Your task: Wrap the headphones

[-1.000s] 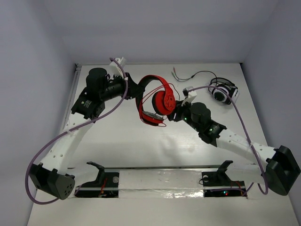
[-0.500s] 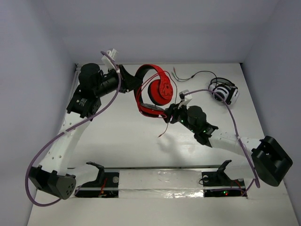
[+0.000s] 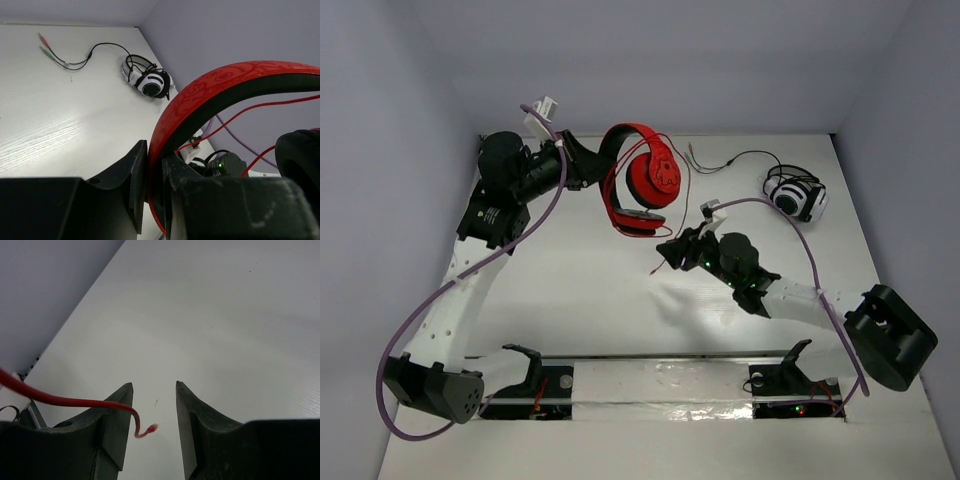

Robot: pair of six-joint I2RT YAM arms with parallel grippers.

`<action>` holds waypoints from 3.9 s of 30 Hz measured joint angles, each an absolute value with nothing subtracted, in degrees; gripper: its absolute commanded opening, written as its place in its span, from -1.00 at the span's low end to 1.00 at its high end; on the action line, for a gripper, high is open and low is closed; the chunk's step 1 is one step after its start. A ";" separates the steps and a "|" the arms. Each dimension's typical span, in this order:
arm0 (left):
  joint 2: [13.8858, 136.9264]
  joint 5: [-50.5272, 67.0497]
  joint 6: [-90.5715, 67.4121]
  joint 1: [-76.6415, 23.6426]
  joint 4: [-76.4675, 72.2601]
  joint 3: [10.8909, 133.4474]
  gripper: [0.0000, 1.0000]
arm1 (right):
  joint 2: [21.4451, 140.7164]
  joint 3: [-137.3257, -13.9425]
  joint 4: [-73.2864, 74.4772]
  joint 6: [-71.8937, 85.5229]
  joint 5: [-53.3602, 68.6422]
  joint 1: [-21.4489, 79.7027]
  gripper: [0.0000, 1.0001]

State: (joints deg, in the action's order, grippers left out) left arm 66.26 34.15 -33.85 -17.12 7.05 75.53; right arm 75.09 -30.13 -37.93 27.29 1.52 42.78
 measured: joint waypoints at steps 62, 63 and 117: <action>66.26 -31.20 -40.47 -35.94 -12.40 46.44 -1.00 | 72.88 -40.53 -20.10 36.36 -2.61 66.00 -1.00; 66.59 -32.10 -39.99 -36.99 -12.47 45.82 -1.00 | 72.27 -40.82 -20.18 36.49 -2.57 66.00 -1.00; 70.02 -23.88 -40.69 -44.91 -9.82 37.52 -1.00 | 73.21 -35.03 -46.83 38.79 -48.86 66.08 -1.00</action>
